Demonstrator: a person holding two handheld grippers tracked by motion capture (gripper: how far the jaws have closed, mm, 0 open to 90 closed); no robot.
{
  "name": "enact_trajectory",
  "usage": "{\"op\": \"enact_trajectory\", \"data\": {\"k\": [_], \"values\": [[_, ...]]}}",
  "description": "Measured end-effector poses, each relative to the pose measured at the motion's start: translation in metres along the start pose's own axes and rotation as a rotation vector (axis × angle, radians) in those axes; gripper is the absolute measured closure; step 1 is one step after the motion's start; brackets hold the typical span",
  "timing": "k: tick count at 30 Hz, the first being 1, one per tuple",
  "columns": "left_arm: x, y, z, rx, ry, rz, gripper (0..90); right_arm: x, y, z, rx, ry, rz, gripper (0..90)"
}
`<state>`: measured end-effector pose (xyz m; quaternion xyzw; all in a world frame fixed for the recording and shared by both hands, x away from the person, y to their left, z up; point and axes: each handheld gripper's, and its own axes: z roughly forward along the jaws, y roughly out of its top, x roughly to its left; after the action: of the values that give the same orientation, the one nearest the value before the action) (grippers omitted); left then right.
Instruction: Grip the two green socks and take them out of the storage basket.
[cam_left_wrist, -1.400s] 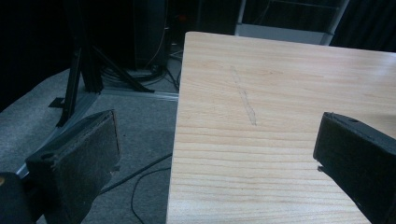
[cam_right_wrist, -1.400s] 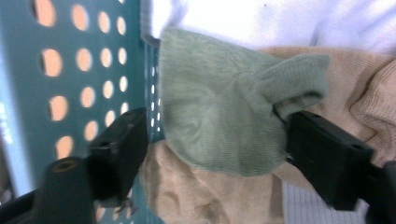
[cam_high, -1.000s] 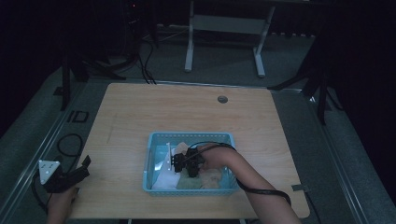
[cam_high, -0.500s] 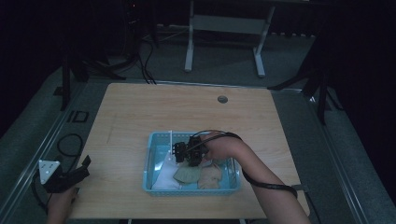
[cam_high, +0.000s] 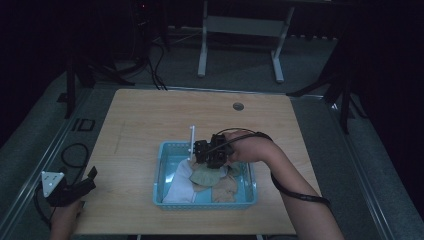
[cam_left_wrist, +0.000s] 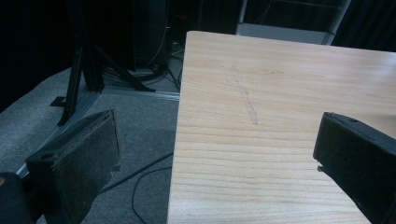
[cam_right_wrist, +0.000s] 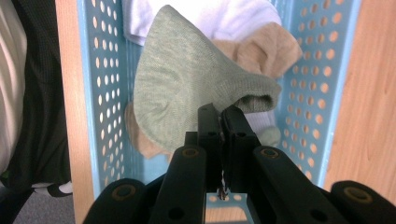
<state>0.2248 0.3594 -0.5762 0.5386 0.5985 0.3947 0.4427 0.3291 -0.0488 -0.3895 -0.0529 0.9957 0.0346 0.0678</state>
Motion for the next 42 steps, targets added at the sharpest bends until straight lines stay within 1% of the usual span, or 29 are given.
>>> {"op": "enact_trajectory", "data": {"k": [3, 4, 5, 6, 7, 8, 9, 10, 11, 12, 13, 15, 16, 18, 19, 21, 22, 23, 24, 25, 27, 28, 32, 33, 36, 37, 38, 39, 42], "values": [[0.0, 0.0, 0.0, 0.0, 0.0, 0.0, 0.7, 0.0, -0.004, -0.005, 0.0, -0.006, 0.005, 87.1], [0.0, 0.0, 0.0, 0.001, 0.002, 0.0, 0.7, -0.001, -0.008, -0.01, -0.004, -0.013, 0.013, 87.1], [0.0, 0.0, 0.0, 0.001, 0.002, 0.0, 0.7, -0.001, -0.008, -0.01, -0.004, -0.013, 0.013, 87.1], [0.0, 0.0, 0.0, 0.001, 0.001, 0.0, 0.7, -0.002, -0.012, -0.016, -0.008, -0.023, 0.021, 87.1], [0.0, 0.0, 0.0, 0.001, 0.001, 0.0, 0.7, -0.002, -0.012, -0.016, -0.008, -0.023, 0.021, 87.1], [0.0, 0.0, 0.0, 0.001, 0.002, 0.0, 0.7, -0.002, -0.017, -0.022, -0.012, -0.028, 0.031, 87.1], [0.0, 0.0, 0.0, 0.001, 0.002, 0.0, 0.7, -0.002, -0.017, -0.022, -0.012, -0.028, 0.031, 87.1], [0.0, 0.0, 0.0, 0.001, 0.003, -0.001, 0.7, -0.003, -0.023, -0.027, -0.017, -0.036, 0.042, 87.1], [0.0, 0.0, 0.0, 0.001, 0.003, -0.001, 0.7, -0.003, -0.023, -0.027, -0.017, -0.036, 0.042, 87.1], [0.0, 0.0, 0.0, 0.001, 0.002, -0.001, 0.7, -0.003, -0.03, -0.033, -0.022, -0.039, 0.05, 87.1], [0.0, 0.0, 0.0, 0.001, 0.003, -0.001, 0.7, -0.003, -0.03, -0.033, -0.022, -0.039, 0.05, 87.1], [0.0, 0.0, 0.0, 0.003, 0.003, 0.0, 0.7, -0.002, -0.037, -0.039, -0.028, -0.044, 0.065, 87.1], [0.0, 0.0, 0.0, 0.003, 0.004, 0.0, 0.7, -0.001, -0.045, -0.045, -0.032, -0.049, 0.08, 87.1], [0.0, 0.0, 0.0, 0.002, 0.004, 0.0, 0.7, -0.001, -0.053, -0.051, -0.043, -0.055, 0.089, 87.1], [0.0, 0.0, 0.0, 0.002, 0.004, 0.0, 0.7, -0.001, -0.053, -0.051, -0.043, -0.055, 0.089, 87.1], [0.0, 0.0, 0.0, 0.004, 0.005, 0.0, 0.7, 0.0, -0.066, -0.058, -0.046, -0.068, 0.111, 87.1], [0.0, 0.0, 0.0, 0.004, 0.005, 0.0, 0.7, 0.0, -0.066, -0.058, -0.046, -0.068, 0.111, 87.1], [0.0, 0.0, 0.0, 0.005, 0.005, 0.001, 0.7, 0.001, -0.072, -0.061, -0.048, -0.07, 0.123, 87.1], [0.0, 0.0, 0.0, 0.006, 0.006, 0.001, 0.7, 0.001, -0.082, -0.064, -0.051, -0.073, 0.142, 87.1], [0.0, 0.0, 0.0, 0.006, 0.006, 0.001, 0.7, 0.001, -0.082, -0.064, -0.051, -0.073, 0.142, 87.1], [0.0, 0.0, 0.0, 0.006, 0.006, 0.001, 0.7, 0.002, -0.093, -0.067, -0.052, -0.079, 0.161, 87.1], [0.0, 0.0, 0.0, 0.006, 0.006, 0.001, 0.7, 0.004, -0.103, -0.07, -0.054, -0.084, 0.181, 87.1], [0.0, 0.0, 0.0, 0.007, 0.007, 0.001, 0.7, 0.007, -0.123, -0.074, -0.051, -0.093, 0.217, 87.1], [0.0, 0.0, 0.0, 0.007, 0.007, 0.001, 0.7, 0.008, -0.13, -0.076, -0.054, -0.092, 0.234, 87.1], [0.0, 0.0, 0.0, 0.008, 0.008, 0.0, 0.7, 0.012, -0.143, -0.076, -0.043, -0.097, 0.255, 87.1], [0.0, 0.0, 0.0, 0.008, 0.008, 0.0, 0.7, 0.012, -0.143, -0.076, -0.043, -0.097, 0.255, 87.1], [0.0, 0.0, 0.001, 0.009, 0.009, 0.001, 0.7, 0.013, -0.148, -0.076, -0.04, -0.095, 0.266, 87.1], [-0.001, 0.0, 0.001, 0.009, 0.01, 0.001, 0.7, 0.016, -0.159, -0.076, -0.032, -0.097, 0.284, 87.1], [0.0, 0.0, 0.001, 0.011, 0.009, 0.002, 0.7, 0.021, -0.173, -0.075, -0.024, -0.098, 0.308, 87.0]]}}
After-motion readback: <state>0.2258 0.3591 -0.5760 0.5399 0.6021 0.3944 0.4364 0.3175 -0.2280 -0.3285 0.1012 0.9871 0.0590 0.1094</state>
